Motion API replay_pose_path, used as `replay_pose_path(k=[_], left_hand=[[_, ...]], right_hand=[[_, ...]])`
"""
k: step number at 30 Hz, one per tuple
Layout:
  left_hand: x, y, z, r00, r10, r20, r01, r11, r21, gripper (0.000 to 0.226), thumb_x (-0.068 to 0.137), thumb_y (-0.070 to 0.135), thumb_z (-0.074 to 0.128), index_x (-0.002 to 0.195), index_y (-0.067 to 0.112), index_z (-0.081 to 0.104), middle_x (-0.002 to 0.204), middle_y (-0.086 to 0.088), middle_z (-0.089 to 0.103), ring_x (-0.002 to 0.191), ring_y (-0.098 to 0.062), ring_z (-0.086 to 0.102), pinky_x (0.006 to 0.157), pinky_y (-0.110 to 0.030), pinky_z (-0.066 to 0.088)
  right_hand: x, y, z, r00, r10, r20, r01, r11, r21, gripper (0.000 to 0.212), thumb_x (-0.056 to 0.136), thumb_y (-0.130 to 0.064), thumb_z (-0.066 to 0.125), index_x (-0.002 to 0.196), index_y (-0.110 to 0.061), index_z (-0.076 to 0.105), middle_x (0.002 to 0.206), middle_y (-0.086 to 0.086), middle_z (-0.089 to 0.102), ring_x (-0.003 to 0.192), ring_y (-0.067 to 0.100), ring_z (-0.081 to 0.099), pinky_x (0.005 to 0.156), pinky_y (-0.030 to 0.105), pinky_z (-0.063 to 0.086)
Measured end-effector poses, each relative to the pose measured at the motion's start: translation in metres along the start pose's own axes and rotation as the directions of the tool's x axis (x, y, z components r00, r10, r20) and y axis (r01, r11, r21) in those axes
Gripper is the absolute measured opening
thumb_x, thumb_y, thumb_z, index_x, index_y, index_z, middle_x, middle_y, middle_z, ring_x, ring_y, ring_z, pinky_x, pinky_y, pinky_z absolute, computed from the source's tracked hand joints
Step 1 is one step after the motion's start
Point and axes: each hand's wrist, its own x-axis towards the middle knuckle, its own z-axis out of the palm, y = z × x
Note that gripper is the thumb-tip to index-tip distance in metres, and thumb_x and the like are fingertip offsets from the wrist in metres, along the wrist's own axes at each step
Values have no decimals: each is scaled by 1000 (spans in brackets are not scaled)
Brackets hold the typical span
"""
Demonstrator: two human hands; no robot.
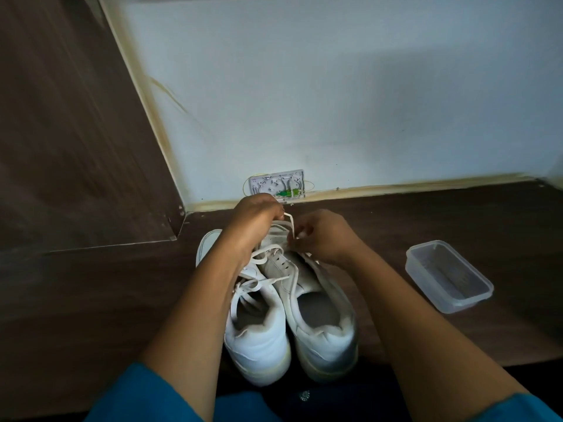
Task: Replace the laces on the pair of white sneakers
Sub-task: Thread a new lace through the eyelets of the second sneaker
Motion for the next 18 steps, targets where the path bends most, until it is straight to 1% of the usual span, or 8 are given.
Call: replay_pose_path(k=[2, 4, 7, 11, 13, 14, 16, 18], left_hand=[[2, -4, 0, 999, -29, 18, 30, 998, -61, 18, 86, 4, 50, 72, 11, 58, 78, -7, 59, 72, -18, 51, 64, -28, 38], [3, -11, 2, 983, -103, 154, 134, 970, -202, 23, 90, -3, 45, 77, 13, 55, 74, -7, 60, 63, -19, 54, 56, -27, 44], [2, -21, 7, 926, -161, 341, 214, 969, -123, 37, 85, -16, 36, 96, 13, 57, 80, -8, 62, 67, -17, 59, 55, -23, 50], [2, -24, 8, 924, -40, 380, 58, 998, -35, 24, 89, -4, 53, 78, 13, 65, 71, 0, 66, 65, -12, 58, 63, -21, 50], [1, -21, 7, 948, 27, 316, -1, 997, -82, 23, 92, 1, 52, 75, 10, 64, 65, -1, 65, 55, -10, 57, 54, -16, 48], [1, -19, 6, 961, 59, 272, -15, 987, -161, 24, 93, 2, 50, 75, 8, 63, 63, -3, 63, 51, -9, 56, 50, -16, 48], [0, -9, 1, 972, 134, 192, -62, 937, -343, 25, 95, 5, 46, 77, 6, 64, 61, -4, 62, 50, -10, 56, 50, -18, 47], [-2, 1, -6, 967, 206, 152, -106, 863, -494, 26, 97, 9, 43, 81, 3, 63, 60, -3, 63, 53, -11, 56, 52, -18, 46]], right_hand=[[0, -1, -2, 998, -54, -17, 52, 995, -88, 3, 79, -15, 72, 81, -17, 73, 69, -7, 54, 67, 11, 52, 53, 18, 34], [0, -4, -5, 992, -59, -115, 57, 998, -27, 18, 78, -14, 73, 63, -19, 65, 60, -8, 51, 55, 6, 47, 52, 21, 32], [-3, -16, -15, 956, -6, -294, 119, 923, 367, 37, 76, -1, 69, 51, -21, 49, 52, -5, 50, 44, 1, 42, 49, 18, 34], [-10, -36, -24, 961, 1, -276, 207, 659, 724, 23, 85, 1, 63, 66, -1, 51, 57, 11, 47, 38, 16, 39, 41, 19, 31], [-12, -31, -27, 982, -15, -188, 156, 627, 763, 9, 84, 7, 62, 80, 6, 54, 63, 10, 52, 38, 14, 44, 39, 18, 35], [-11, -23, -27, 992, -21, -127, 106, 700, 707, 10, 80, 11, 63, 84, 7, 54, 66, 7, 53, 41, 12, 48, 42, 18, 38], [-8, -6, -25, 999, -42, 28, 30, 944, 330, 13, 72, 7, 68, 79, 1, 58, 66, 4, 54, 52, 13, 50, 54, 25, 44], [-7, 4, -17, 989, -35, 142, 16, 991, 130, 8, 73, 1, 70, 72, -4, 65, 58, 1, 55, 50, 11, 51, 54, 27, 47]])
